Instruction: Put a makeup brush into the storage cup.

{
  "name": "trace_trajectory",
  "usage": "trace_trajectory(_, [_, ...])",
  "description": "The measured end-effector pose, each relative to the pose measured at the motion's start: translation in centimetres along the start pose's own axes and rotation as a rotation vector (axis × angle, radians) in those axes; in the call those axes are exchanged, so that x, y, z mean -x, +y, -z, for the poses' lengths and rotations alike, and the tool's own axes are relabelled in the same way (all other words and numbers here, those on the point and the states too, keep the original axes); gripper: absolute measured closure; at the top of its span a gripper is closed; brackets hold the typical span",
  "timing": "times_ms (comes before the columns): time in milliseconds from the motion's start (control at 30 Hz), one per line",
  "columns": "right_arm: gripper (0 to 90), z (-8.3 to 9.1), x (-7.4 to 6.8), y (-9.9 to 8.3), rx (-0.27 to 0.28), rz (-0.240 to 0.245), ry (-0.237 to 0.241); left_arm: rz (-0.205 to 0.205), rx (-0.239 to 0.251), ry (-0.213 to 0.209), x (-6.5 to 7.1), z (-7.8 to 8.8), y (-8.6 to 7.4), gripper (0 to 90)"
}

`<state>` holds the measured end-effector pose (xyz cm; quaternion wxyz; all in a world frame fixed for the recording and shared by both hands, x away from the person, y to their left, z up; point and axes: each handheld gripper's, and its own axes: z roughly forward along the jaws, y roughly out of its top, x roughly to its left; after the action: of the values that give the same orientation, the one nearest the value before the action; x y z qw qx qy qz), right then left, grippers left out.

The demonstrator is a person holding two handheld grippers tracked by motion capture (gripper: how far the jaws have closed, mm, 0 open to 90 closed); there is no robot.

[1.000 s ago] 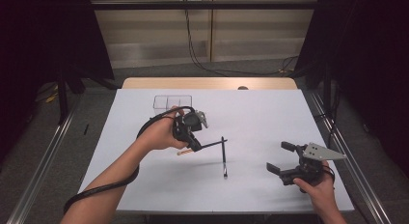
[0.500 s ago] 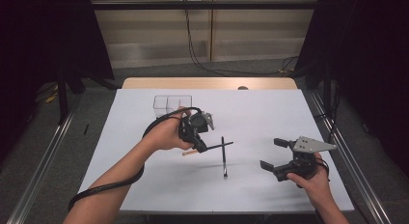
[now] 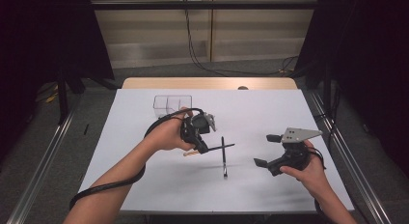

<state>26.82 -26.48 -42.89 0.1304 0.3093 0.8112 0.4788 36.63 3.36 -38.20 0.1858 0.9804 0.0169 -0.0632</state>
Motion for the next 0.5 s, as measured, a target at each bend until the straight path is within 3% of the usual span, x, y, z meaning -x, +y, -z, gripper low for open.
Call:
trace_trajectory(100, [0.0, -0.8, -0.2, 0.8, -0.059, 0.027, 0.02, -0.01, -0.001, 0.002, 0.1, -0.2, 0.2, 83.5])
trace_trajectory(467, [0.0, -2.3, -1.0, 2.8, -0.164, 0.072, 0.065, -0.03, -0.004, -0.006, 0.3, -0.5, 0.7, 83.5])
trace_trajectory(500, [0.0, -2.5, -1.1, 3.2, -0.187, 0.094, 0.063, -0.034, -0.005, -0.006, 0.3, -0.6, 0.7, 83.6])
